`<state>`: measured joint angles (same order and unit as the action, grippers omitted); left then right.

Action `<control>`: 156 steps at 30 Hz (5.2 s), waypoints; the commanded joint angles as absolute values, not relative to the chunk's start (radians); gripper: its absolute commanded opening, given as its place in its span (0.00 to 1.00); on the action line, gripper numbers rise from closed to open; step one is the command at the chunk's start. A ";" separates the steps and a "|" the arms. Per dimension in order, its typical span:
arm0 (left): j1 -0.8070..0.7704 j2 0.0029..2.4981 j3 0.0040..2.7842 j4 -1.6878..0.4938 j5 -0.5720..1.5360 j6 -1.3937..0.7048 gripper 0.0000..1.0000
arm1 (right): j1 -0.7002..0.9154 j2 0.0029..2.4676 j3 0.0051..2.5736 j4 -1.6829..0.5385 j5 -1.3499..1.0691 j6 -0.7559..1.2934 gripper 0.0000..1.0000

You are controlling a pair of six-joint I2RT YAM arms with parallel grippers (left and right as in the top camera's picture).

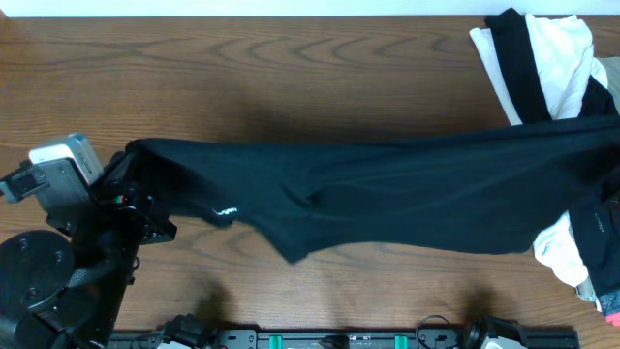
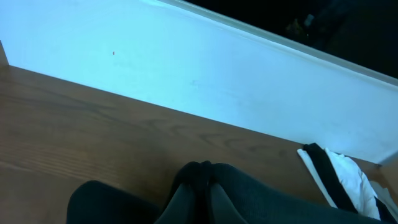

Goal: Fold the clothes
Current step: 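Stretch the shirt between both grippers, pulling left and right apart, then lower the stretched shirt flat onto the table with both grippers, then adjust the shirt edges with both grippers to square it on the table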

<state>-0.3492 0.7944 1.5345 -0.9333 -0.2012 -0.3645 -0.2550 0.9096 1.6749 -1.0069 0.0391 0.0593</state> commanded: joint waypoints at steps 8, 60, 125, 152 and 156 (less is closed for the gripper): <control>-0.344 0.987 1.546 -0.903 -0.230 -0.339 0.06 | -0.262 1.151 1.680 -1.061 0.001 0.073 0.01; -0.159 1.573 1.423 -1.338 0.186 -0.221 0.06 | -0.225 1.617 1.341 -1.323 0.132 0.089 0.01; -0.159 1.641 1.182 -0.688 0.097 -0.267 0.48 | -0.240 1.836 1.325 -0.930 0.040 0.100 0.22; -0.067 1.555 1.182 -0.576 -0.020 -0.259 0.76 | -0.117 1.836 1.325 -0.980 -0.086 0.050 0.20; -0.022 1.645 1.182 -0.435 0.115 -0.237 0.19 | -0.115 1.836 1.325 -1.001 -0.086 0.046 0.19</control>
<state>-0.0460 1.5764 1.1858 -0.4801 0.0162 -0.2562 -0.1219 1.8339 1.3273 -0.9901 -0.0795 0.0624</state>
